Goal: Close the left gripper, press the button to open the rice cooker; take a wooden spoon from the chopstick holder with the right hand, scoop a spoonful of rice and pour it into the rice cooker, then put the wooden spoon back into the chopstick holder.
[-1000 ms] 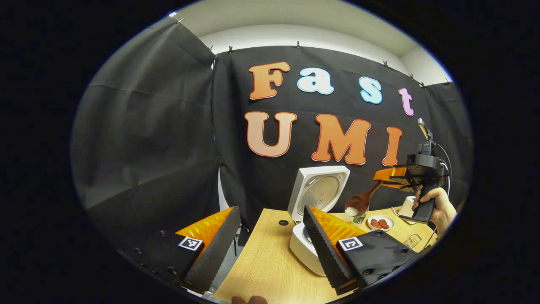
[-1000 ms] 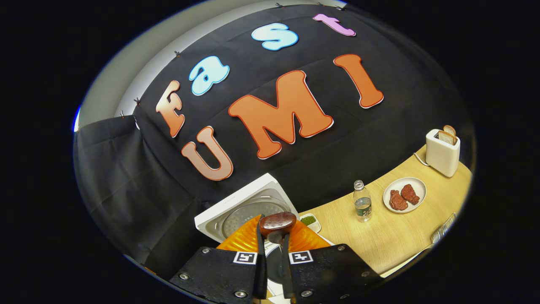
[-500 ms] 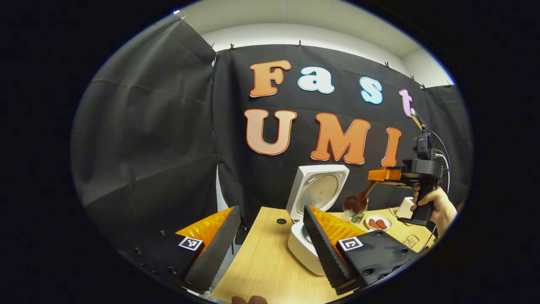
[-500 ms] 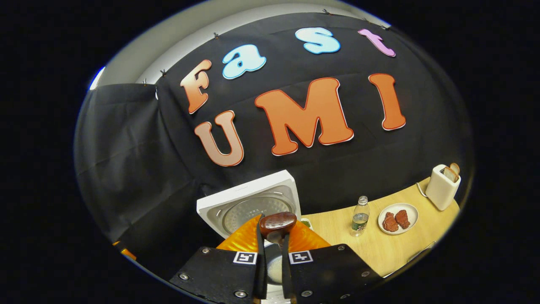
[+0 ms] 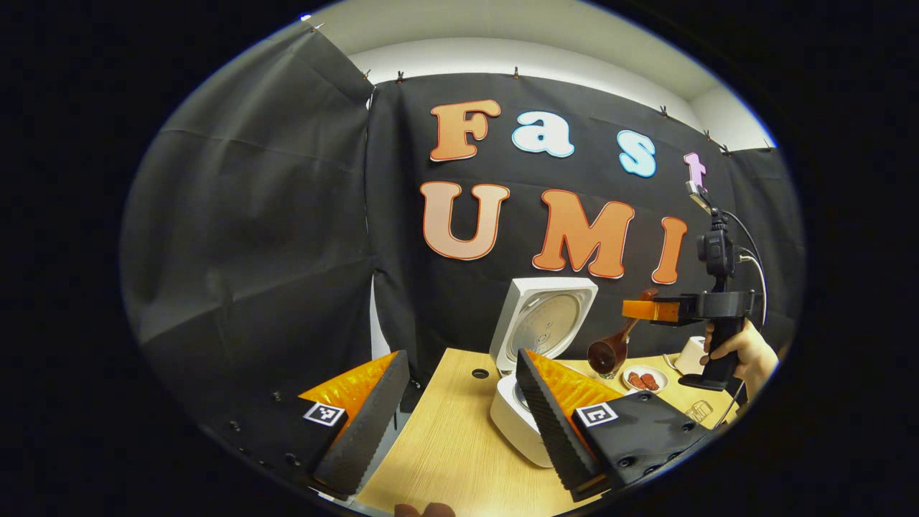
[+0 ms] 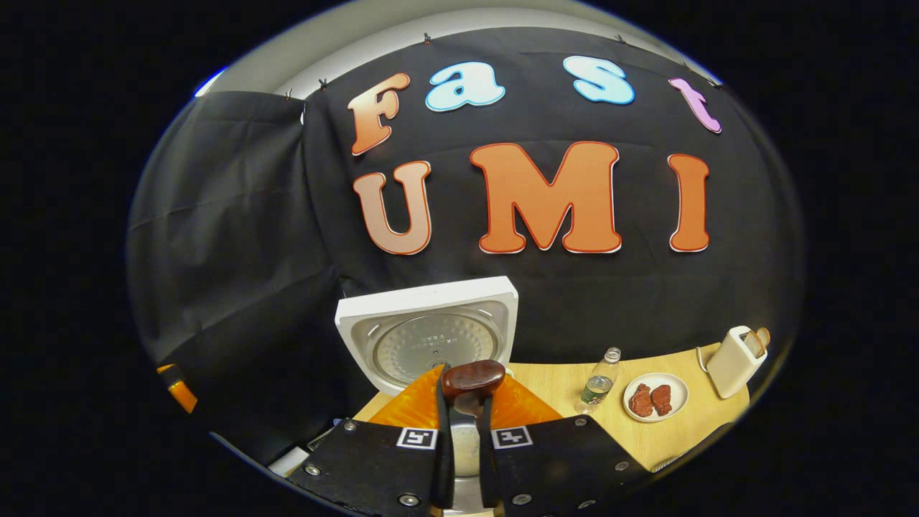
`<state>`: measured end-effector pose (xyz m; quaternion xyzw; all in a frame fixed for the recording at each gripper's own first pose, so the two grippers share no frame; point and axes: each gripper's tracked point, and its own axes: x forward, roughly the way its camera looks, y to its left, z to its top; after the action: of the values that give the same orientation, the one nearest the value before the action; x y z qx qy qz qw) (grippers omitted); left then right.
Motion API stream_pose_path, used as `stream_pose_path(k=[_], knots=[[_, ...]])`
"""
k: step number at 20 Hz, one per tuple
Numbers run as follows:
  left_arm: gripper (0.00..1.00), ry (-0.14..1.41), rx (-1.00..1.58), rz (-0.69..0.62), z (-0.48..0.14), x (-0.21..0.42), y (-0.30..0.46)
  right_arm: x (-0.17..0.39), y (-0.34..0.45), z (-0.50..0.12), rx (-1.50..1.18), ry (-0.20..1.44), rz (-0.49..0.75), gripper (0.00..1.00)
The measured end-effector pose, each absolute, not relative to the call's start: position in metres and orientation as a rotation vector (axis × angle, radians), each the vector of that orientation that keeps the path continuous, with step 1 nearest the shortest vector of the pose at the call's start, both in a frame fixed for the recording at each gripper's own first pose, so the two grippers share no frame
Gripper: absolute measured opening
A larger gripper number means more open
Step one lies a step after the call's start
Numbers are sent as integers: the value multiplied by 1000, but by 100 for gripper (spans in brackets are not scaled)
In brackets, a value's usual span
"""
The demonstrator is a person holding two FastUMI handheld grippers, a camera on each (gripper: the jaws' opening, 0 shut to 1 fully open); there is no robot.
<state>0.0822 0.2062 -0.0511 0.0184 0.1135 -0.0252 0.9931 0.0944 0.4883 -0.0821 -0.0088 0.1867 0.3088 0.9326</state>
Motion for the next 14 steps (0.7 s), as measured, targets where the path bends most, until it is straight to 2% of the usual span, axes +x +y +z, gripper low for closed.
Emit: stream_pose_path(k=[7,14], knots=[[100,221,17,-20,-53,86,203,103,458,-78,91,424,629,13],[100,125,14,-24,-25,93,166,116,352,-73,204,459,557,13]])
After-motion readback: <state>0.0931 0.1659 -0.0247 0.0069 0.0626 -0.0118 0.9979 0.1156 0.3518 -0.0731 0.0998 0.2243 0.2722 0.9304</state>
